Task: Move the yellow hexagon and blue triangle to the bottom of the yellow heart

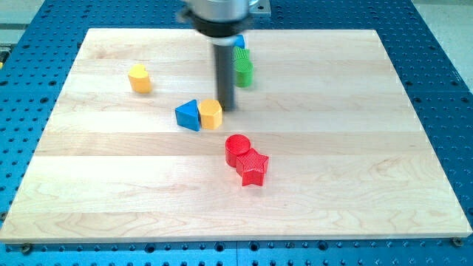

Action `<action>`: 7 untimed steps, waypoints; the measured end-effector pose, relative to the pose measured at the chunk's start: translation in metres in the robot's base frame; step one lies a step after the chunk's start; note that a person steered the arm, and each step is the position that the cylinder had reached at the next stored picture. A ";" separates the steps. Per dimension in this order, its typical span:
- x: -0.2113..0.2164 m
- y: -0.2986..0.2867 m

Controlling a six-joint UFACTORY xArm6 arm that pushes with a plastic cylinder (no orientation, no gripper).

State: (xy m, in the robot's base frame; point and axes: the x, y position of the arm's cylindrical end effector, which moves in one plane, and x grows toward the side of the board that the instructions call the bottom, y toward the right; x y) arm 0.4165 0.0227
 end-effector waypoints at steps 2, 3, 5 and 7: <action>0.012 -0.083; 0.025 -0.114; 0.048 -0.166; 0.044 -0.097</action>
State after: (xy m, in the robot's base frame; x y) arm 0.4602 -0.0747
